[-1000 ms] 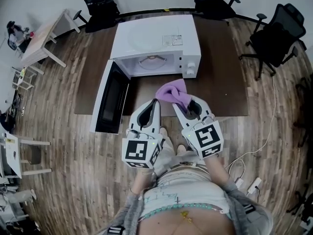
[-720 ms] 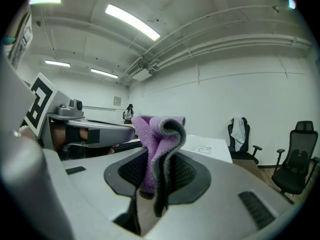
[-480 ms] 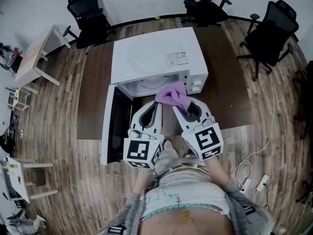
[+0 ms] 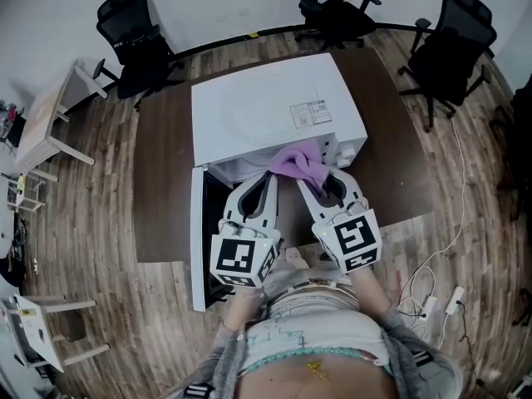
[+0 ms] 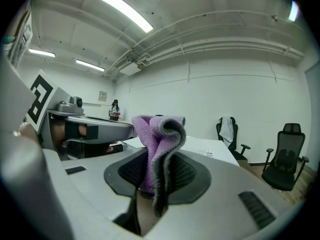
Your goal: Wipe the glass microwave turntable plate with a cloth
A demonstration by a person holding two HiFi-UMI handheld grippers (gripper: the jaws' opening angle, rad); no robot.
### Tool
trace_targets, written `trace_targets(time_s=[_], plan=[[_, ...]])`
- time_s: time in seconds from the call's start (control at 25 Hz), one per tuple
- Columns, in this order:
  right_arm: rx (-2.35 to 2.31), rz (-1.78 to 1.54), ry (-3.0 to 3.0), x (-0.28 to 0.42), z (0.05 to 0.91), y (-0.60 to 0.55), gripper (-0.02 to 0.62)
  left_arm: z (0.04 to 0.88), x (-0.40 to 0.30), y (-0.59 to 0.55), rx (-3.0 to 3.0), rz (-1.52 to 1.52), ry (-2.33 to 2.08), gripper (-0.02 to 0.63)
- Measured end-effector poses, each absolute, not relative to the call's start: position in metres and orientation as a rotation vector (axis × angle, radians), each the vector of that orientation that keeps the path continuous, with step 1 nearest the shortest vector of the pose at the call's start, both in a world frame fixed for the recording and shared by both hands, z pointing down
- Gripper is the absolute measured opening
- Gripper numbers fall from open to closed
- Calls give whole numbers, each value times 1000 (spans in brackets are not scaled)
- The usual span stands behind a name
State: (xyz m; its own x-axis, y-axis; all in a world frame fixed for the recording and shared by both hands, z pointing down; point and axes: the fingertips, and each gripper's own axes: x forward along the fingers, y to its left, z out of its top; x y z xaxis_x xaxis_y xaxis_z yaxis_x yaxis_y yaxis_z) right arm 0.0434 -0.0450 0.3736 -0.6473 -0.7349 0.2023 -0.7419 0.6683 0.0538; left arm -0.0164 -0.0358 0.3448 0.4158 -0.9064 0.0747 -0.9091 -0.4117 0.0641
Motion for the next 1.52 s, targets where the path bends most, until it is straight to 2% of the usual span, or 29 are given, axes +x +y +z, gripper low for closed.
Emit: trace_targets(time_s=[0.8,1.52], plan=[[1055,2,-2701,29,371,-99,112,346,-47,-73,2454,42,-1789,11],[927,-45,-2788,80,354,-157,112,327,-23,-124,2388,195,-1923,11]])
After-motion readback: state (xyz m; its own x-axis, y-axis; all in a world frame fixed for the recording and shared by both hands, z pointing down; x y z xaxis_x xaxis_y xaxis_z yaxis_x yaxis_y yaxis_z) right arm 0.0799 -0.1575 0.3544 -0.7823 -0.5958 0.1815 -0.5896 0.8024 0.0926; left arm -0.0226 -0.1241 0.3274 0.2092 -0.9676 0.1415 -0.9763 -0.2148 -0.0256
